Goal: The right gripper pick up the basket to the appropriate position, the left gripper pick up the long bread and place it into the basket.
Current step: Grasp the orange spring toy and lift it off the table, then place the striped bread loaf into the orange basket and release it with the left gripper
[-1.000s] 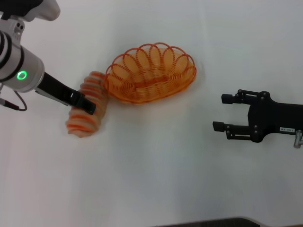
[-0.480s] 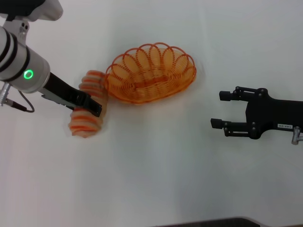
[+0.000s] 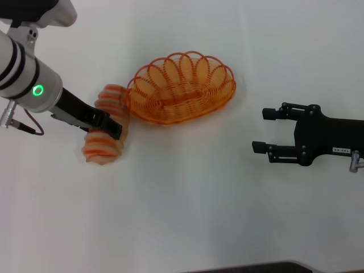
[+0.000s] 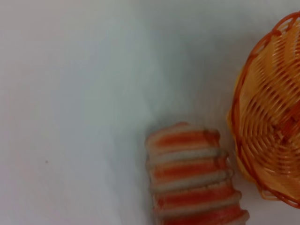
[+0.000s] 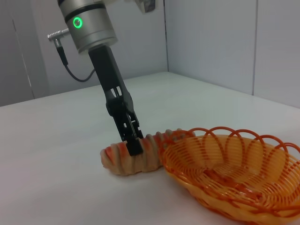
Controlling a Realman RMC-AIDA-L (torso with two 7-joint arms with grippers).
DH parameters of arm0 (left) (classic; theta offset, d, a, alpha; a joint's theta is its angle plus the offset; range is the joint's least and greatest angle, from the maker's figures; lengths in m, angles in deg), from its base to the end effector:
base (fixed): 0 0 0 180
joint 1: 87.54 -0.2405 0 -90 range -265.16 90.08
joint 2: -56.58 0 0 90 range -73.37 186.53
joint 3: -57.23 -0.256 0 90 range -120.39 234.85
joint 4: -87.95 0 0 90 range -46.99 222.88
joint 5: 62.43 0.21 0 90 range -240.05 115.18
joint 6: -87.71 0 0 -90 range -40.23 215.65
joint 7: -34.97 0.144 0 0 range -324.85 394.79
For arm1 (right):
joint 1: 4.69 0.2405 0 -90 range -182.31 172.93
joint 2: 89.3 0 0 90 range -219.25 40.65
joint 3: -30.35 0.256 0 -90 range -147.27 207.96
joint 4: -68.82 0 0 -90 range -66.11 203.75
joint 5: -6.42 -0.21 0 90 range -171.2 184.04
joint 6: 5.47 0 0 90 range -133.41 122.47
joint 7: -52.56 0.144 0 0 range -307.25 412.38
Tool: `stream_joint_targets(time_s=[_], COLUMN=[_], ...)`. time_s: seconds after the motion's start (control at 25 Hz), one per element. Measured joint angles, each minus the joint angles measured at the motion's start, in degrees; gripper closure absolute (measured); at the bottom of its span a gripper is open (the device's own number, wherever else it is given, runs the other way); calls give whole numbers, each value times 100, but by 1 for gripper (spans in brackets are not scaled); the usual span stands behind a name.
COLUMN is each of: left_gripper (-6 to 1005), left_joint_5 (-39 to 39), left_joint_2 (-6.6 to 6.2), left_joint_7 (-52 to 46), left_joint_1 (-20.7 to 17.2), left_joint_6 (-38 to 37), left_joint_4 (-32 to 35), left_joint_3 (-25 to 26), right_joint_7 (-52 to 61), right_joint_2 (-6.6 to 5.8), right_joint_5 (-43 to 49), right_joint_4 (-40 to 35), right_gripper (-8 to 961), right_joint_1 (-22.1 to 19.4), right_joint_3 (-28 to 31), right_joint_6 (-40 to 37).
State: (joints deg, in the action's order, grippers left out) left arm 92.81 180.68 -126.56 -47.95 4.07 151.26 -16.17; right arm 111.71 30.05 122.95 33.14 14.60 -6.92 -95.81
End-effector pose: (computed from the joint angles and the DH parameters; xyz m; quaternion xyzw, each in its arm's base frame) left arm -0.1966 0.3632 -0.0386 -0.8368 -0.4911 0.1615 0.1804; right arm 0.3230 0.2664 -0.0063 -0.9490 0.1586 0.2071 0.1768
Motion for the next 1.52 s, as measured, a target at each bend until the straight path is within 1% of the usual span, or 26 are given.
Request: stream_joint_targets(time_s=[0.36,0.56,0.88,1.16,1.28,1.52], left_gripper=[284,439,509,554,580,631], left_joint_5=[18,78,103,626,665,621], left_joint_2=[-13,-26,-40,-58,-48,-44], left_joint_7=[40,68,251,701,960,1452], left_joint_1=[-29,-96,-134,-137,-172,-214], left_joint_6=[32,33,57,148,214,250], left_joint_4=[-18,200,331,423,576,946], left_joint_3=[-13,-23,-4,184,272,290], right_joint_7=[10,10,11,15,17,17], right_joint_2=[0,0,0,-7,-8,-9], right_joint_5=[0,0,0,0,0,2], right_joint_4=[0,10,20,86,88,88], right_gripper=[153,153,154,154,154,154], right_joint_1=[30,39,49,102,114,150], right_joint_3=[9,9,14,10,9,2], right_joint_6=[21,48,52,52,75,103])
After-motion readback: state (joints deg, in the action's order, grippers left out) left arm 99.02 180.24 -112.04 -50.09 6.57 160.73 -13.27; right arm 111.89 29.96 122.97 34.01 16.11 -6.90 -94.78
